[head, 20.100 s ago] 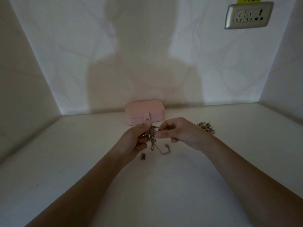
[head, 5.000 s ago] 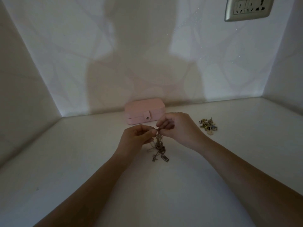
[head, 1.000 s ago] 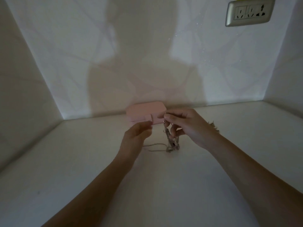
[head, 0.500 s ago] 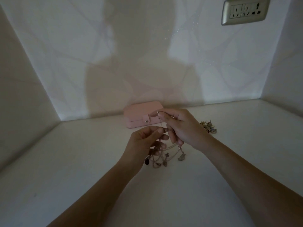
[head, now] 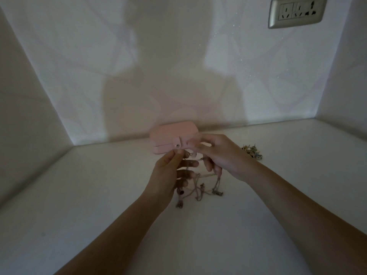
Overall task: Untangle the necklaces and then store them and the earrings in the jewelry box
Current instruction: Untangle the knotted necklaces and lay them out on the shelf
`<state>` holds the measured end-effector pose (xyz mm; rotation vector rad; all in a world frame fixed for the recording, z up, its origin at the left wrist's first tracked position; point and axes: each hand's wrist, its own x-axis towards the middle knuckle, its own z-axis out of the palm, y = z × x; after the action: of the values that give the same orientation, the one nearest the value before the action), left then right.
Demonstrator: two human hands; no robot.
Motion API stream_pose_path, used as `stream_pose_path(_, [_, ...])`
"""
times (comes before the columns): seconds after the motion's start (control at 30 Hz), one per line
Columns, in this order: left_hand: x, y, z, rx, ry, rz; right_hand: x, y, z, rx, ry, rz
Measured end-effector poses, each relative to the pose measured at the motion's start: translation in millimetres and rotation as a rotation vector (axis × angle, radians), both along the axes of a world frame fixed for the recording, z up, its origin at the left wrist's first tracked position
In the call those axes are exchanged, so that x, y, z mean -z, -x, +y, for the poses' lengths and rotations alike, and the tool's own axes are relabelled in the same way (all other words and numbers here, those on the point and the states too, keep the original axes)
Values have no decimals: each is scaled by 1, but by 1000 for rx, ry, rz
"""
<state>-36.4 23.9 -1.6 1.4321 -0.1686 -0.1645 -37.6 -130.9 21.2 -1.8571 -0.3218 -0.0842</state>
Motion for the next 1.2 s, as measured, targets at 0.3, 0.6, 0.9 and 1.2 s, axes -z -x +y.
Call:
stream_pose_path(0.3, [2,-8,7,-211,-9,-104,6,-6,-4,-69,26,264])
stream_pose_path(0.6, [4,-12,6,-256,-31,-336,9,-8,3,-8,-176,236])
stream_pose_path(0.9, [-21,-3,6,-273,13,-496,4,-4,6,-121,-233,222])
stream_pose_path(1.2, [-11,-10,9,-233,-4,-350,1,6,8,-221,84,199])
